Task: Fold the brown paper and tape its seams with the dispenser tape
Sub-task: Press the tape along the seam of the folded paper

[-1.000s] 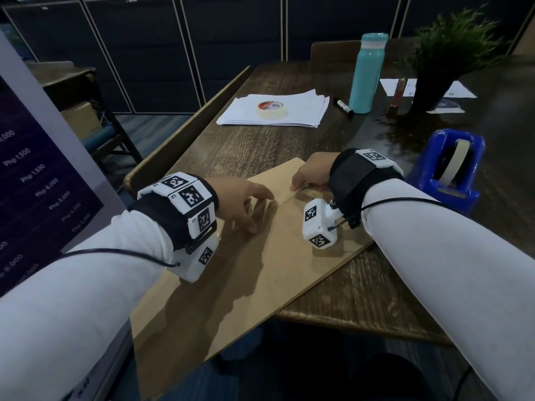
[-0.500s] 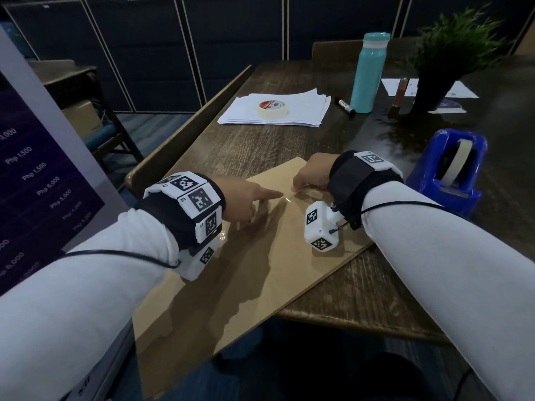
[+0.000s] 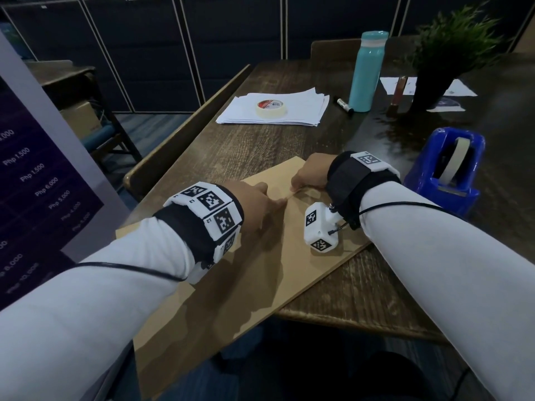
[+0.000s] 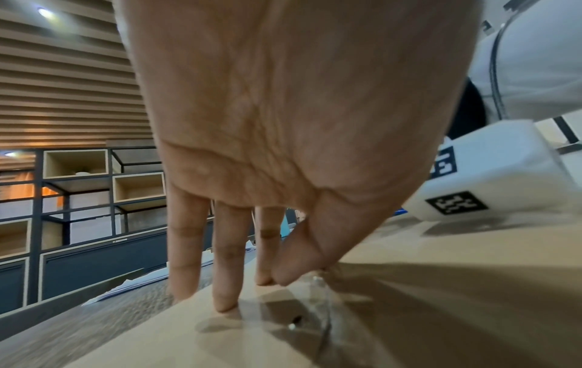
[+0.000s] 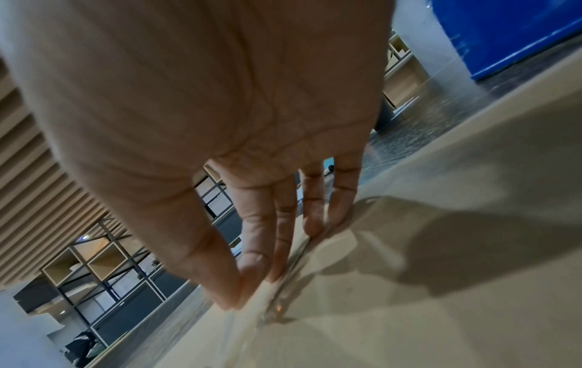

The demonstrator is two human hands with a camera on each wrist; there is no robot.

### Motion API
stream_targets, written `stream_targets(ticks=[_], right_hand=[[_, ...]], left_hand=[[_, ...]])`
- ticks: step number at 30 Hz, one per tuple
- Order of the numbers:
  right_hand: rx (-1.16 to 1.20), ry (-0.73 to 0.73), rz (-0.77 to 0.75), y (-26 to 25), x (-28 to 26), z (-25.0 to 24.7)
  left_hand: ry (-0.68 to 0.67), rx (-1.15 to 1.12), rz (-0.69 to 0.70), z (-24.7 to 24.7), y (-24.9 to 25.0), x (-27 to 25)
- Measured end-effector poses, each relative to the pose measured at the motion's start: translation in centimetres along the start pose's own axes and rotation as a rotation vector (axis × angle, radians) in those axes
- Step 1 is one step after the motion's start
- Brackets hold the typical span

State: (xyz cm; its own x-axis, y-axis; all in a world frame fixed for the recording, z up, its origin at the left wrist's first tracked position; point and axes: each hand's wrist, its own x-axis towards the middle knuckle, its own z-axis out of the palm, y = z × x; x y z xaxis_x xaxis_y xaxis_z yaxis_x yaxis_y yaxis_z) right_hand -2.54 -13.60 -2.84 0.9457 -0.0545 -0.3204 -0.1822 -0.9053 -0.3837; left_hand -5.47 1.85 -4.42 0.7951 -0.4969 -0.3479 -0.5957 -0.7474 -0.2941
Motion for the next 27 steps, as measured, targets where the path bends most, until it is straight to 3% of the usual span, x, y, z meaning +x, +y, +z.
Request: stream_targets(ticks=[22, 27], right_hand=[[-0.166, 0.012, 0.001, 0.4, 2.1, 0.8], [-0.140, 0.032, 0.022, 0.8, 2.9, 1.1]], left_hand=[[-0.017, 0.011, -0.019, -0.2, 0.6, -0.4], [-0.121, 0.009, -0.084, -1.1, 1.1, -0.3]])
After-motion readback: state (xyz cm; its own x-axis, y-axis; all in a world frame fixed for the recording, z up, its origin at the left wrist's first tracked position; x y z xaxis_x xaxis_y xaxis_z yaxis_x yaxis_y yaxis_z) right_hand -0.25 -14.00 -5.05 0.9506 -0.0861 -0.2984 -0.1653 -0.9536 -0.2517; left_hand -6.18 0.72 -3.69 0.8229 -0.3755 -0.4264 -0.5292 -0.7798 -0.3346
